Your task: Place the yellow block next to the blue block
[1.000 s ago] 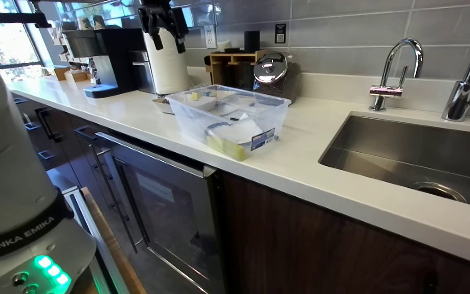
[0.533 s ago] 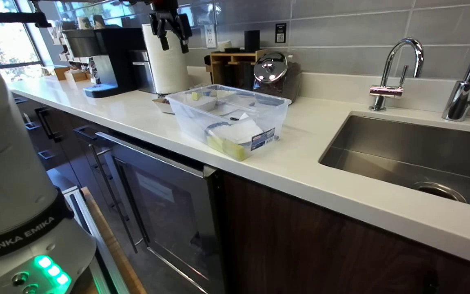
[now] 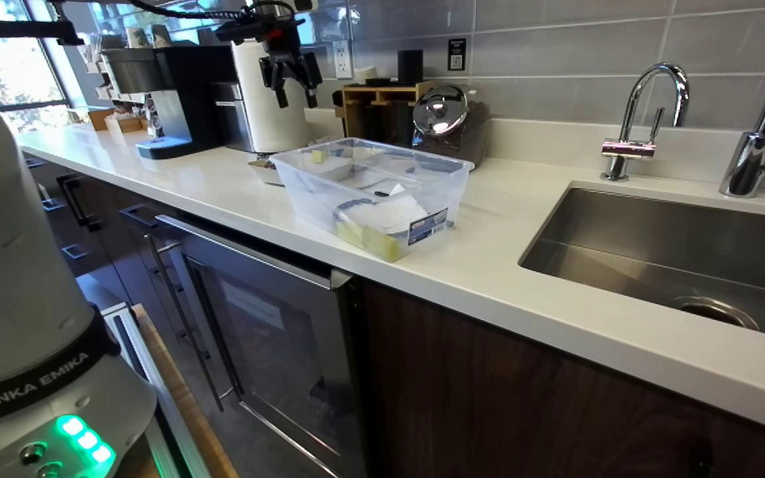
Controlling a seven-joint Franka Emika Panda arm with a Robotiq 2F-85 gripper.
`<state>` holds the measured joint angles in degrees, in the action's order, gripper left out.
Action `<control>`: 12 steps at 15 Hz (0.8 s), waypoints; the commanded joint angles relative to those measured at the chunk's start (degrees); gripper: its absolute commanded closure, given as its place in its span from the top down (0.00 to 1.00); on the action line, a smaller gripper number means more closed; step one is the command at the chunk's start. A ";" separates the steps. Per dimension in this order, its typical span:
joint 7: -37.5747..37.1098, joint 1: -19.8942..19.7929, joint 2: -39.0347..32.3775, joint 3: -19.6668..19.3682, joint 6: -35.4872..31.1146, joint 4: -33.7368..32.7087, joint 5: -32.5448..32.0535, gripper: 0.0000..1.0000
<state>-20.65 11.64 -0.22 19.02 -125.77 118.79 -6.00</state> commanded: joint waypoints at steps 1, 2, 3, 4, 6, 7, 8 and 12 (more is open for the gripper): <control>-0.08 1.48 -0.72 -1.47 0.11 -0.69 -0.25 1.00; -0.11 1.51 -1.03 -1.51 0.11 -1.04 -0.34 1.00; -0.12 1.52 -1.08 -1.51 0.11 -1.22 -0.36 1.00; -0.13 1.53 -1.08 -1.50 0.11 -1.32 -0.38 1.00; -0.14 1.53 -1.08 -1.50 0.11 -1.41 -0.40 1.00; 0.21 1.69 -2.53 -1.57 -0.16 -2.55 -0.68 1.00; 1.37 1.94 -4.36 -1.62 -0.85 -3.77 -0.22 1.00; 3.94 3.04 -9.56 -2.02 -2.88 -7.20 -0.05 1.00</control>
<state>-18.74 13.06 -4.57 18.01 -126.89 115.36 -6.25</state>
